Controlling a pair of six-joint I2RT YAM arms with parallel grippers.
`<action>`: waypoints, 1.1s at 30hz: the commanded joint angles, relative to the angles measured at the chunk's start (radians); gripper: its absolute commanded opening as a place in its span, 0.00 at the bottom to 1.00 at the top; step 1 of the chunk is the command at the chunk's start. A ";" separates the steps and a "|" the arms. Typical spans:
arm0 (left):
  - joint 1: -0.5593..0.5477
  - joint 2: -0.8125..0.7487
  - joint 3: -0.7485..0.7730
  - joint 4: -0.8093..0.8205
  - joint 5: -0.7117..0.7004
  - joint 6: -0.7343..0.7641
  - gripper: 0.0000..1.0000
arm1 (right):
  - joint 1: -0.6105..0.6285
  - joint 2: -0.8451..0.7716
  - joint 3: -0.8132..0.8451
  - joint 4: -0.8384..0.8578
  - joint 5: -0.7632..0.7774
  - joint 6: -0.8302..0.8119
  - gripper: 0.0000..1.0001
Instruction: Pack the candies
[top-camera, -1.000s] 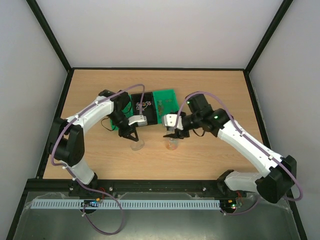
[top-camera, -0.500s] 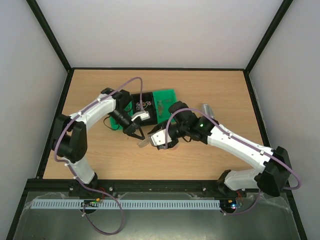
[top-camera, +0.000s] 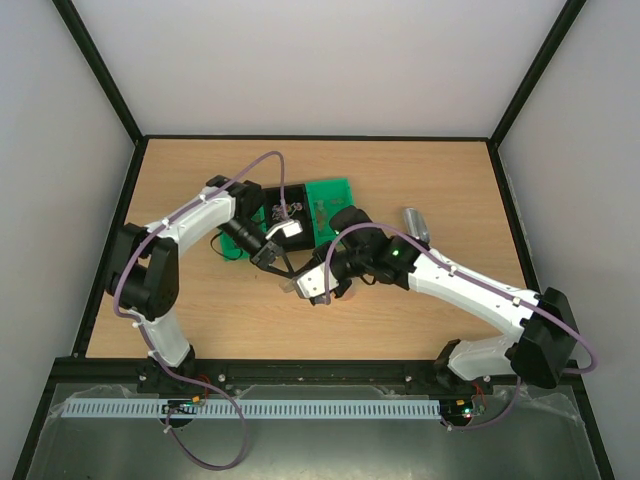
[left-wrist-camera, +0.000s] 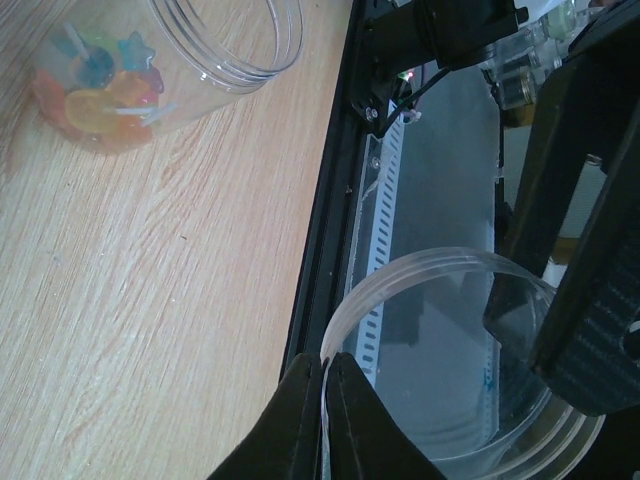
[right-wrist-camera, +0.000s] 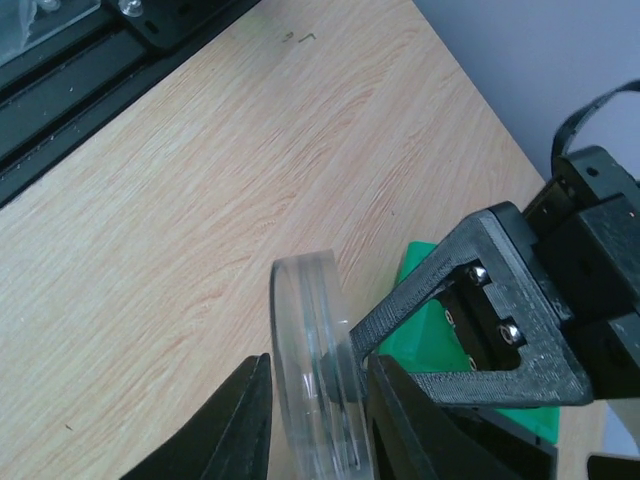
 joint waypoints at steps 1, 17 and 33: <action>0.006 0.008 0.028 -0.025 0.042 -0.001 0.04 | 0.011 0.008 -0.002 -0.004 0.015 -0.027 0.24; 0.370 -0.114 0.267 0.236 -0.094 -0.197 0.90 | -0.079 0.046 0.163 0.063 0.003 0.703 0.10; 0.215 -0.479 0.071 0.813 -0.607 -0.155 0.99 | -0.346 0.043 0.166 0.285 -0.178 1.489 0.09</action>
